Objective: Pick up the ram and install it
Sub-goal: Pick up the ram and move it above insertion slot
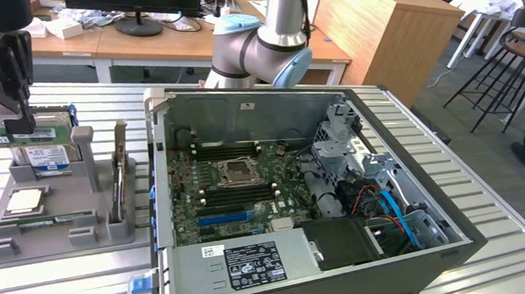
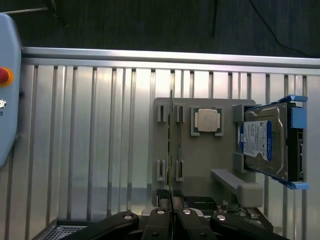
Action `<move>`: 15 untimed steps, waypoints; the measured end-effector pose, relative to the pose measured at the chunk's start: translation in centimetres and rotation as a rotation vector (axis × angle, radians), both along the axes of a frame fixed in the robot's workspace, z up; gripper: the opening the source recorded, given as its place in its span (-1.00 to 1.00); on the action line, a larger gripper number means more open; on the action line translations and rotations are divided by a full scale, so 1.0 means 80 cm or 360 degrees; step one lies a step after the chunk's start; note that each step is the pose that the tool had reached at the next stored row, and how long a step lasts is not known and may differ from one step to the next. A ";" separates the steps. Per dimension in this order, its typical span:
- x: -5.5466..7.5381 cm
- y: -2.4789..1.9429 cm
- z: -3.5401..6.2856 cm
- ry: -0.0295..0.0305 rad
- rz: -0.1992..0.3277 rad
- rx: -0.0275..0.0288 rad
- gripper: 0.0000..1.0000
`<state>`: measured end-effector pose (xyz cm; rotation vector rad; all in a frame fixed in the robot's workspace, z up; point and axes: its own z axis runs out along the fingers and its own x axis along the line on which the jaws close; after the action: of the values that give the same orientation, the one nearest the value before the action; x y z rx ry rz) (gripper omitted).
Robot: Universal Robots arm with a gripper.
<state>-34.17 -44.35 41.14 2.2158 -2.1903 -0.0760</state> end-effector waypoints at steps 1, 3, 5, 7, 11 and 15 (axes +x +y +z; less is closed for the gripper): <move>0.002 0.0000 0.001 0.00018 0.0000 0.00000 -0.76; 0.005 0.0000 0.002 0.00056 0.0000 0.00001 -0.76; 0.009 0.0000 0.004 0.00091 0.0000 0.00001 -0.76; 0.012 0.0000 0.005 0.00116 0.0000 0.00001 -0.76; 0.016 0.0000 0.005 0.00155 0.0000 0.00002 -0.76; 0.016 0.0000 0.005 0.00157 0.0000 0.00000 -0.76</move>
<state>-32.87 -44.35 41.58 2.2106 -2.1854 -0.0868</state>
